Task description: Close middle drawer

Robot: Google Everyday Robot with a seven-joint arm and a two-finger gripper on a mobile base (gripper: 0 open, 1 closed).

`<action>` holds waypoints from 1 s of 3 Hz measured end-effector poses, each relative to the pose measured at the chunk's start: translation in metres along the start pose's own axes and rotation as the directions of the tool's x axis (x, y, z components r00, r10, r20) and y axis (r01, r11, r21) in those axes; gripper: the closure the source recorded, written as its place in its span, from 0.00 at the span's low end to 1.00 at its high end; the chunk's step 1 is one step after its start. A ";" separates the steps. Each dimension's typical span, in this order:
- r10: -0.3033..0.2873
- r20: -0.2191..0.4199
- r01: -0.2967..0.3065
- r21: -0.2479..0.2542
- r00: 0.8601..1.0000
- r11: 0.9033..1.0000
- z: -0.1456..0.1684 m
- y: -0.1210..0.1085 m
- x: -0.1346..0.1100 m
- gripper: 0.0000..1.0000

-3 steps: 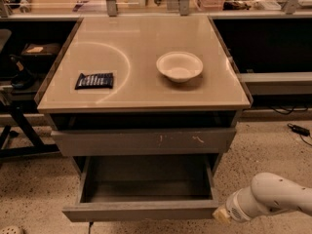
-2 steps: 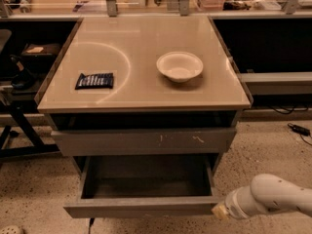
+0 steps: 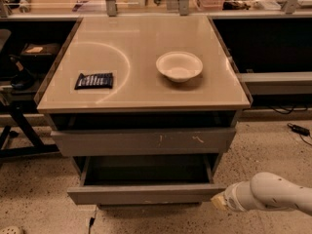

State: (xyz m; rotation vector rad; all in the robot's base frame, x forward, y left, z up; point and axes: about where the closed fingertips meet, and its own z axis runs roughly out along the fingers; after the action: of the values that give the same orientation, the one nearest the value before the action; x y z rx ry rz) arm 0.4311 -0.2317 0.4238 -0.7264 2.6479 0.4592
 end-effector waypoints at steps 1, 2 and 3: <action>0.059 0.063 -0.060 0.014 0.996 0.998 0.015 -0.020 -0.014 1.00; 0.099 0.132 -0.102 0.019 0.986 0.995 0.025 -0.035 -0.030 1.00; 0.113 0.174 -0.116 0.005 0.978 0.993 0.033 -0.042 -0.049 1.00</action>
Offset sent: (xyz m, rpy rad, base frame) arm 0.0787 -0.0118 -0.0206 0.1193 -0.1355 -0.1975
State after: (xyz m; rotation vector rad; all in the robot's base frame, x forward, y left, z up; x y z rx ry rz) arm 0.5013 -0.2326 0.4061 -0.5060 2.5351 0.5081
